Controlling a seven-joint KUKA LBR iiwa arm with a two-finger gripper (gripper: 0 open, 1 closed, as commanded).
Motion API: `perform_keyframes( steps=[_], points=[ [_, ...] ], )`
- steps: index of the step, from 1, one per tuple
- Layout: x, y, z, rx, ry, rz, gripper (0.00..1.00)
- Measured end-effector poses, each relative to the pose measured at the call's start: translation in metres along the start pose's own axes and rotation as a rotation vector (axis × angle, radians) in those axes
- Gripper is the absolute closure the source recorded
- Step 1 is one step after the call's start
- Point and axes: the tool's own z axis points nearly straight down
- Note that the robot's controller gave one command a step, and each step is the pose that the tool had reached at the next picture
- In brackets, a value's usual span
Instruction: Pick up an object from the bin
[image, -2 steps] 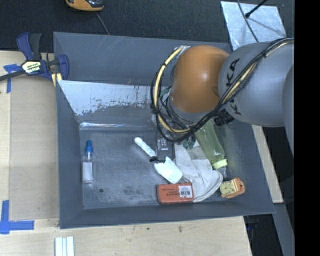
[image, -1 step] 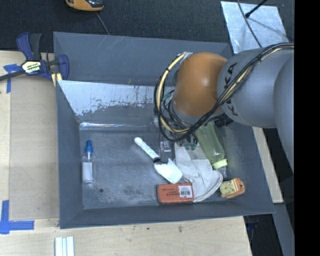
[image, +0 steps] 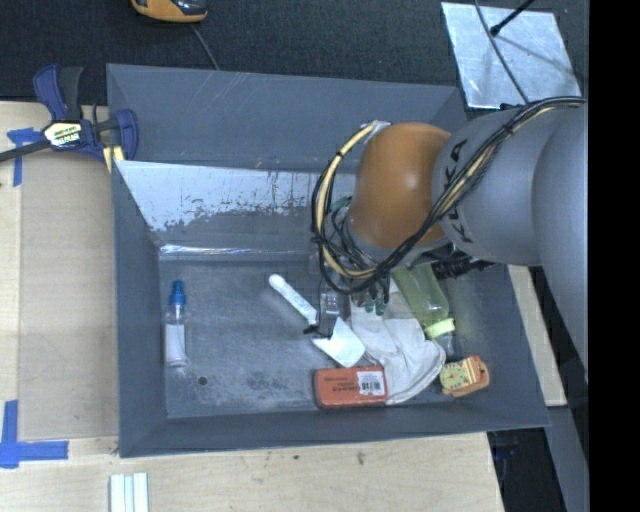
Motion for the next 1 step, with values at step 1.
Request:
perform_keyframes(
  steps=[1],
  points=[
    [0.0221,-0.0096,-0.0044,-0.001,-0.002,0.088,0.00]
  ],
)
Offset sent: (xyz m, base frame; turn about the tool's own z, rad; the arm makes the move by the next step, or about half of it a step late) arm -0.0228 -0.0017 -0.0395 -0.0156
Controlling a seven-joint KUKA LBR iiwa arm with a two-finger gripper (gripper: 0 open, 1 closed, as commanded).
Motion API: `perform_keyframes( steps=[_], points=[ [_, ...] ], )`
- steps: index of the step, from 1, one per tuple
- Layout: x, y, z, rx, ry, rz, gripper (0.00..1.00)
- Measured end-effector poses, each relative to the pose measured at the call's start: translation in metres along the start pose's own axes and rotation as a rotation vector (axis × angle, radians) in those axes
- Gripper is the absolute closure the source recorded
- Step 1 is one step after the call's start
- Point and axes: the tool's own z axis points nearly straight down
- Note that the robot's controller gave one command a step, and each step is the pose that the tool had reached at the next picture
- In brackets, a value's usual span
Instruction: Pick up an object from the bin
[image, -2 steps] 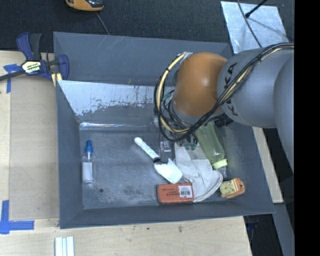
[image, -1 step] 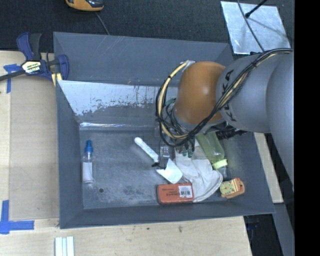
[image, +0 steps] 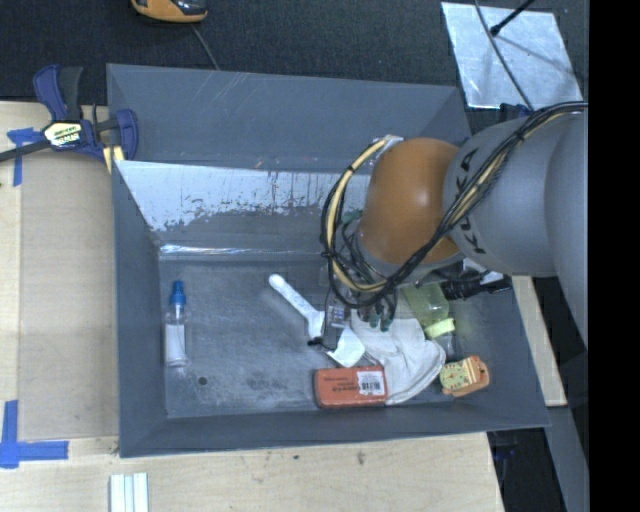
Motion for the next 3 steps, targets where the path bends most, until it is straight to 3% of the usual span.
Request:
perform_keyframes(
  steps=[1,2,3],
  points=[
    [0.000,0.002,0.029,0.000,-0.003,-0.104,0.00],
    [-0.004,0.007,0.042,-0.002,-0.006,0.117,1.00],
    [-0.004,0.007,0.042,-0.002,-0.006,0.117,1.00]
  ],
)
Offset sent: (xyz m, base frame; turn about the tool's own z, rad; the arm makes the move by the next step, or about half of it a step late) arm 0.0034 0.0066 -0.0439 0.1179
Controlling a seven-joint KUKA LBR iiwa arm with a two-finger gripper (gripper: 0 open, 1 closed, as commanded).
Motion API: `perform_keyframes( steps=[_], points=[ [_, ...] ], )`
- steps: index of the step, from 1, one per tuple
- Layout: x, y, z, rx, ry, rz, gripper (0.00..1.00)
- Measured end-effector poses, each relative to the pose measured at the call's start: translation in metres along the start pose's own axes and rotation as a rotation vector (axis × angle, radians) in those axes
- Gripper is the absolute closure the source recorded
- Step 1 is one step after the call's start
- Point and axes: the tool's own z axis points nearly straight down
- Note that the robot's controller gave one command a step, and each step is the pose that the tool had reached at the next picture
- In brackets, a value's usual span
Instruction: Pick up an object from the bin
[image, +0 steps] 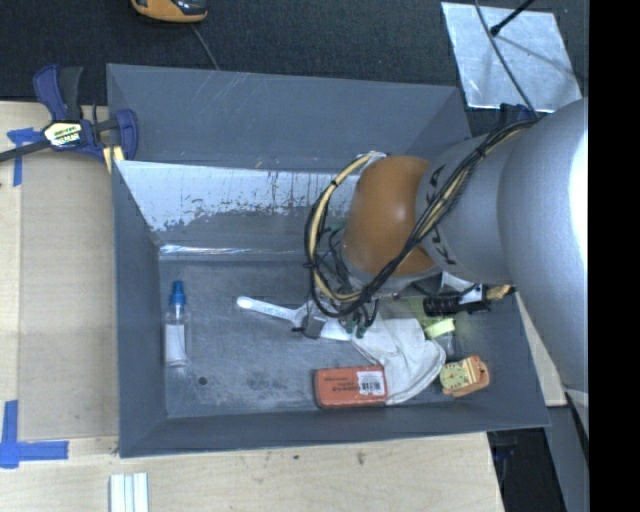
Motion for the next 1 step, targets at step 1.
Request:
perform_keyframes(
  steps=[1],
  points=[
    [0.0063,0.0209,-0.1317,0.002,0.004,-0.003,1.00]
  ],
)
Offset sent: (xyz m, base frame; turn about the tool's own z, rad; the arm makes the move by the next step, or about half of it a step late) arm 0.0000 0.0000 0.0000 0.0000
